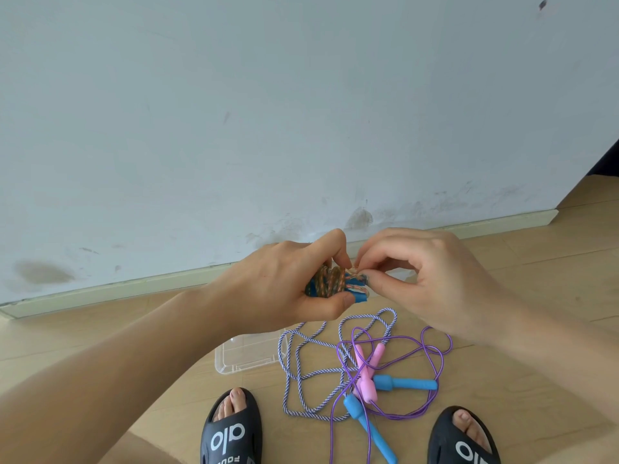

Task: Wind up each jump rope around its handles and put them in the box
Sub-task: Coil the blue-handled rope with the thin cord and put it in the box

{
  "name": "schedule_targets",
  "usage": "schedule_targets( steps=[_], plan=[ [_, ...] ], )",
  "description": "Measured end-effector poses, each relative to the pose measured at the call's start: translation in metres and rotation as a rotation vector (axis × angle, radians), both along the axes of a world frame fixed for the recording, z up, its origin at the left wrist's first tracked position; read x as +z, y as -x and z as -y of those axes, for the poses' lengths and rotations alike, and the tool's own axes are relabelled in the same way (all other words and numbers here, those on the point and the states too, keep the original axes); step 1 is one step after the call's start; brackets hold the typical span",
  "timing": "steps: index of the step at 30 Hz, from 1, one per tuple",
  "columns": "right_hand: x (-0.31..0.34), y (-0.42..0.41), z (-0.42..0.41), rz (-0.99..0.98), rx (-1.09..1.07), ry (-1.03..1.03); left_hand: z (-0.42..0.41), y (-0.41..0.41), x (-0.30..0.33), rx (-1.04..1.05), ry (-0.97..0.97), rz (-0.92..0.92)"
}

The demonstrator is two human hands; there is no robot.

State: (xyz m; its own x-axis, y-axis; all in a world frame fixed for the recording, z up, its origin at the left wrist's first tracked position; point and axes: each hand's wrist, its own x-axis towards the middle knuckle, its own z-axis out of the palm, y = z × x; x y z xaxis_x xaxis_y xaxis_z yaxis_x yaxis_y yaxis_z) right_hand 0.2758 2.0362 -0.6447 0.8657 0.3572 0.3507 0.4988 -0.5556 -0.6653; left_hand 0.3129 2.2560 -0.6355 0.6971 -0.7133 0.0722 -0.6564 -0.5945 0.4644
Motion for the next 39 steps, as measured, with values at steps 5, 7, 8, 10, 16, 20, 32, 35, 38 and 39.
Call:
schedule_targets(
  steps=[5,7,8,10,16,20,32,35,38,39],
  plan=[
    [0.001,0.003,-0.003,-0.087,-0.076,-0.084,0.002,-0.002,0.002,-0.003,-0.01,0.056],
    [0.001,0.005,-0.005,-0.122,-0.114,-0.129,0.003,-0.002,0.002,-0.012,-0.046,0.145],
    [0.001,0.007,-0.006,-0.124,-0.13,-0.134,0.003,-0.003,0.002,-0.011,-0.053,0.177],
    [0.002,0.009,-0.008,-0.12,-0.166,-0.126,0.004,-0.003,0.002,0.0,-0.044,0.176],
    [0.004,0.012,-0.012,-0.185,-0.22,-0.138,0.005,-0.001,-0.002,0.017,0.001,0.021],
    [0.006,0.012,-0.012,-0.213,-0.248,-0.207,0.008,0.001,-0.002,0.022,0.002,0.108],
    [0.011,0.007,-0.011,-0.219,-0.222,-0.312,0.011,0.003,-0.005,0.042,0.117,0.243],
    [0.011,0.007,-0.01,-0.195,-0.244,-0.254,0.012,0.002,-0.006,0.049,0.092,0.261],
    [0.01,0.007,-0.012,-0.217,-0.249,-0.292,0.012,0.003,-0.006,0.055,0.079,0.276],
    [0.008,0.007,-0.012,-0.227,-0.251,-0.303,0.011,0.003,-0.006,0.054,0.077,0.278]
  ],
)
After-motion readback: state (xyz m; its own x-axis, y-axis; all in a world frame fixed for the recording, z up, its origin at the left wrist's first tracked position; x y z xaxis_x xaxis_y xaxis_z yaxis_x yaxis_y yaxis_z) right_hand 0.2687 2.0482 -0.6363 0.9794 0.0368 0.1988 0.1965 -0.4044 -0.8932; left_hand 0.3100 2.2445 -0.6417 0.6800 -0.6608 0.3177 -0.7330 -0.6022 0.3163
